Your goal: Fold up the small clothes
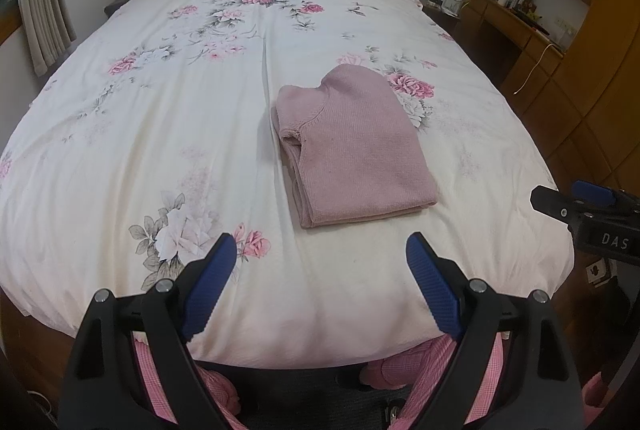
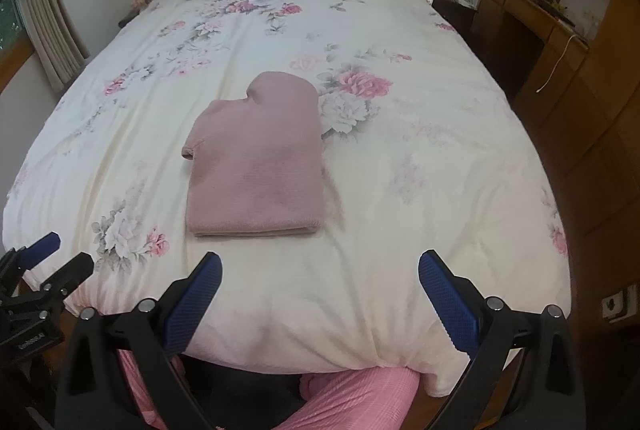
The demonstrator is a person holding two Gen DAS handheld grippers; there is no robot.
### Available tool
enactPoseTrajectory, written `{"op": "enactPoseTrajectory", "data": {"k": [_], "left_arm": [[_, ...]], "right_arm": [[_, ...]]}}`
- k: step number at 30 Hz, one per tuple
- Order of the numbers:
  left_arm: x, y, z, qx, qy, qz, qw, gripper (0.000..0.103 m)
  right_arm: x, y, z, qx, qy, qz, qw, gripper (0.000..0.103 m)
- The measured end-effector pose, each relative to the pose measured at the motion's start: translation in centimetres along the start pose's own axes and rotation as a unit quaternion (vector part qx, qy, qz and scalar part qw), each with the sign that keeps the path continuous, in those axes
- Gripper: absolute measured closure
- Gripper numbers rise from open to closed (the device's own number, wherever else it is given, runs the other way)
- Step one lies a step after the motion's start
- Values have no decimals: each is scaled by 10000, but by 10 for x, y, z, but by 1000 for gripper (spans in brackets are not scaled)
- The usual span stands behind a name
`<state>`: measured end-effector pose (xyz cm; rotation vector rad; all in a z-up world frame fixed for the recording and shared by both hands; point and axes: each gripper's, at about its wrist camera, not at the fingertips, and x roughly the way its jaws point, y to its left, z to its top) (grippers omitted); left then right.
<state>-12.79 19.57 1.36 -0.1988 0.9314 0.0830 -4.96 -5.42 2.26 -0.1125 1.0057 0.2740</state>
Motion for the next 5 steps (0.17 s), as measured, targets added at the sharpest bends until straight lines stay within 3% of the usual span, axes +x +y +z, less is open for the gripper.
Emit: {"op": "enactPoseTrajectory", "data": {"k": [5], "left_arm": [[0, 0, 0, 18, -7, 1, 10000, 17]], "right_arm": [[0, 0, 0, 0, -1, -46, 10000, 4]]}}
